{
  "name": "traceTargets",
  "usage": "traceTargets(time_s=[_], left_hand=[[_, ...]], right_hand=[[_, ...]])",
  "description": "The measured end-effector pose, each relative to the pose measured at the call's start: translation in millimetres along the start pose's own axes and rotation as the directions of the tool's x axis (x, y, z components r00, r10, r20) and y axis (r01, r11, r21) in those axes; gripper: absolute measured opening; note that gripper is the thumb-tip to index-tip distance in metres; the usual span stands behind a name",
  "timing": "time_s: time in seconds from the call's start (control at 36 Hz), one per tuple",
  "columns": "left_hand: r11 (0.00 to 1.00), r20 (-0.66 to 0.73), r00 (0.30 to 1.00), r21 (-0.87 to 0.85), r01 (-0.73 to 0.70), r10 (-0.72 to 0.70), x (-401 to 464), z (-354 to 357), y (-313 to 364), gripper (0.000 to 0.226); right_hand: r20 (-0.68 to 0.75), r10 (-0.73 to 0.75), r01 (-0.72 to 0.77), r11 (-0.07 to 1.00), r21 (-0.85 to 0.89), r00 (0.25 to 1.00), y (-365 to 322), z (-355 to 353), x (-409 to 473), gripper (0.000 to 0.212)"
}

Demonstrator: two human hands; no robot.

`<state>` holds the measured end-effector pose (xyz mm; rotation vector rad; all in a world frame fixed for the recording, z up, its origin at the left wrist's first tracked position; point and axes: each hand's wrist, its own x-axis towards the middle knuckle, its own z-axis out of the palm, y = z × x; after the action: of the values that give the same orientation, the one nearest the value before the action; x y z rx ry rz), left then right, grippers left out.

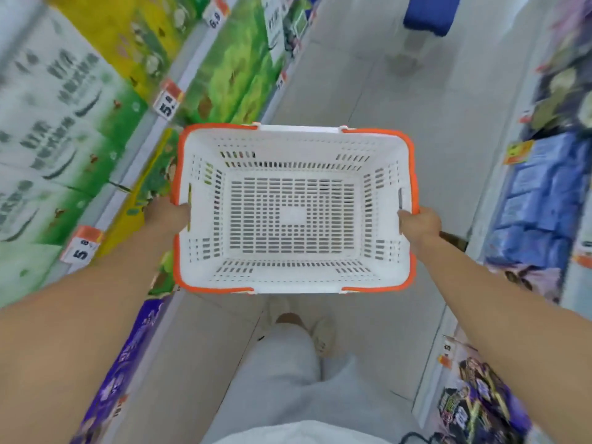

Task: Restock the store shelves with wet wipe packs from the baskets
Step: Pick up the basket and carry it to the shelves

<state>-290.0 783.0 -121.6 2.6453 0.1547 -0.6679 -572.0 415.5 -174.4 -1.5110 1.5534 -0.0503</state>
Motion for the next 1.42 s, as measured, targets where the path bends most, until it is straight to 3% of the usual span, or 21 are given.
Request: traceTargets(time_s=[0.28,0.58,0.81,0.94,1.14,1.42], left_hand=[[0.987,0.070,0.992,-0.130,-0.098,0.108,126.3,33.1,239.1,0.032],[0.982,0.131,0.989,-0.182,-0.047,0.071,232.9,91.8,470.9,0.031],[0.984,0.113,0.991,-0.172,-0.049,0.070,312.0,97.8,623.4,0.032],[0.982,0.090,0.993,-0.181,-0.057,0.074,386.5,111.3,700.4,0.028],[0.984,0.112,0.993,-0.169,0.058,-0.039,470.5,137.4,797.5,0.032],[0.980,0.061,0.985,-0.109,0.165,-0.159,548.0,165.6,878.9,0.025]], right_hand=[[-0.113,0.038,-0.032,0.998,0.052,0.993,-144.3,-56.9,151.7,0.018],[-0.110,0.085,-0.076,0.994,0.081,0.990,-265.9,-105.2,362.9,0.023],[-0.092,0.059,-0.057,0.998,0.021,0.994,-398.5,-121.1,510.8,0.024],[-0.067,0.019,-0.021,0.999,-0.030,0.998,-483.5,-111.9,608.5,0.024],[-0.048,0.006,-0.013,0.989,-0.145,0.999,-588.9,-100.2,724.1,0.018],[0.149,-0.117,0.170,0.893,-0.418,0.982,-744.0,-59.8,880.8,0.017]])
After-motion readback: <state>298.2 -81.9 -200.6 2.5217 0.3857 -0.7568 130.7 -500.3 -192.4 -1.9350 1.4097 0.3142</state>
